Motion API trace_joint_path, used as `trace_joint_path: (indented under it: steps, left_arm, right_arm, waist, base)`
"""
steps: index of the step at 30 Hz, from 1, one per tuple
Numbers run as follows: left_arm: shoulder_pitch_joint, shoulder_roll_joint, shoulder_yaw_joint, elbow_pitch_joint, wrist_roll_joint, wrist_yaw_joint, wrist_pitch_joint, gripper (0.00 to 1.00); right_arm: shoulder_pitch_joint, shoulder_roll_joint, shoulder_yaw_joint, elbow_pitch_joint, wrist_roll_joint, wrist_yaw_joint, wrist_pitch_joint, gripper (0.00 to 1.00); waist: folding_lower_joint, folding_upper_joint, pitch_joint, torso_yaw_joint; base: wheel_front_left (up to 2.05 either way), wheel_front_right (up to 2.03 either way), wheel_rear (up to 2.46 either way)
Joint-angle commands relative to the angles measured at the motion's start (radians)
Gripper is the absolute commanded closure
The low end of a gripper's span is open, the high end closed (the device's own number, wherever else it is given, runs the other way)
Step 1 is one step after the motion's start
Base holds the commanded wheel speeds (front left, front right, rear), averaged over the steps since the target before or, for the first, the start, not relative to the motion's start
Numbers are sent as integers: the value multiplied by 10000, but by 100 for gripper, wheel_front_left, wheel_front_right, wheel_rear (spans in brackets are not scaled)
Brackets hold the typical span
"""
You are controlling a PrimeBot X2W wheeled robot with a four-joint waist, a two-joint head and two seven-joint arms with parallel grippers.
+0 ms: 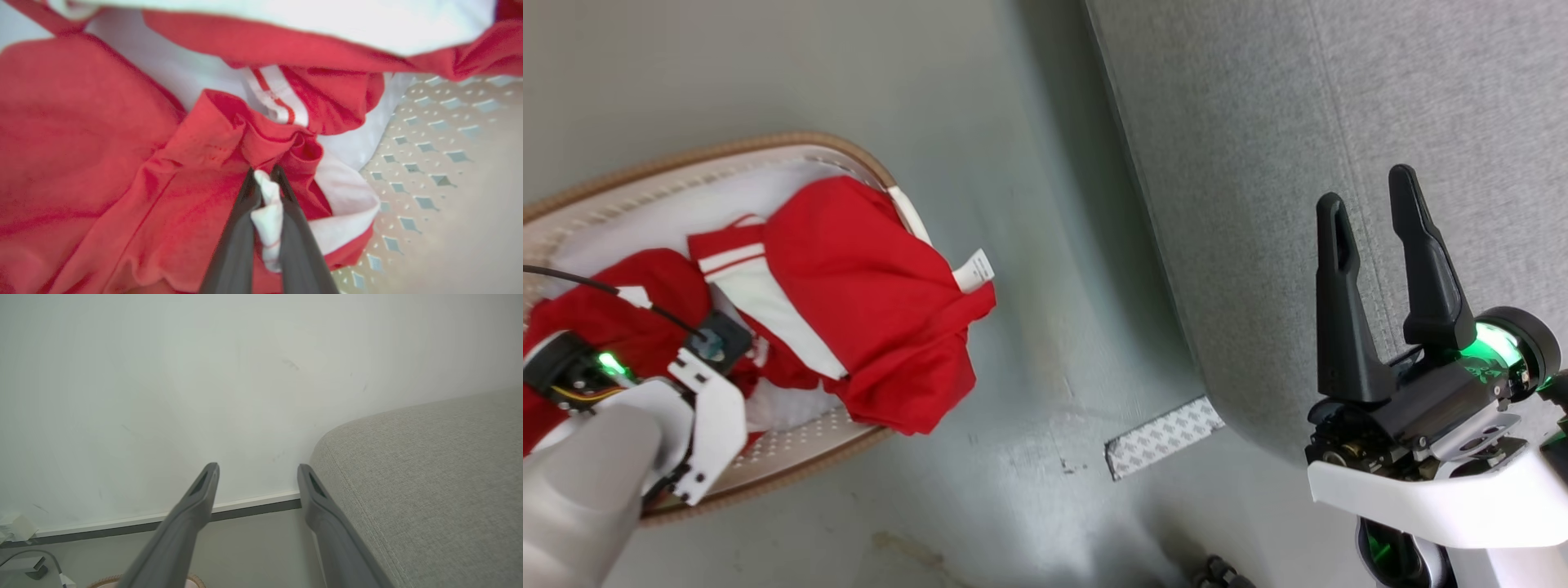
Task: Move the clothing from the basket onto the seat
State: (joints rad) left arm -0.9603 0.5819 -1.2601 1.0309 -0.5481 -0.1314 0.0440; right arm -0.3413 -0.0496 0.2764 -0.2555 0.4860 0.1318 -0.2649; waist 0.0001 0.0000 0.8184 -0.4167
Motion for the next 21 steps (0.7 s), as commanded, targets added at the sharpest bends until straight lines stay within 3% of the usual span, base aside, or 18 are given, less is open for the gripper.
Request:
trace_joint_path:
  steps: [1,9,21]
  left_arm:
    - [26,8,6,-22,-135,13,-9,100]
    - [474,-639,-49,-77,-724,13,-629,100]
    - [1357,-2259,166,852,-1542,13,-2494,100]
  right_arm:
    - [-87,-15,-39,50,-43,-21,7,0]
    - [-88,-19,-183,473,-403,-21,7,0]
    - [363,-22,-580,1529,-847,-21,8,0]
  waist:
    - [-1,0,-151,73]
    - [-1,0,-1438,473]
    - [-1,0,-4103,1444]
  base:
    - [0,0,0]
    - [0,0,0]
    - [0,0,0]
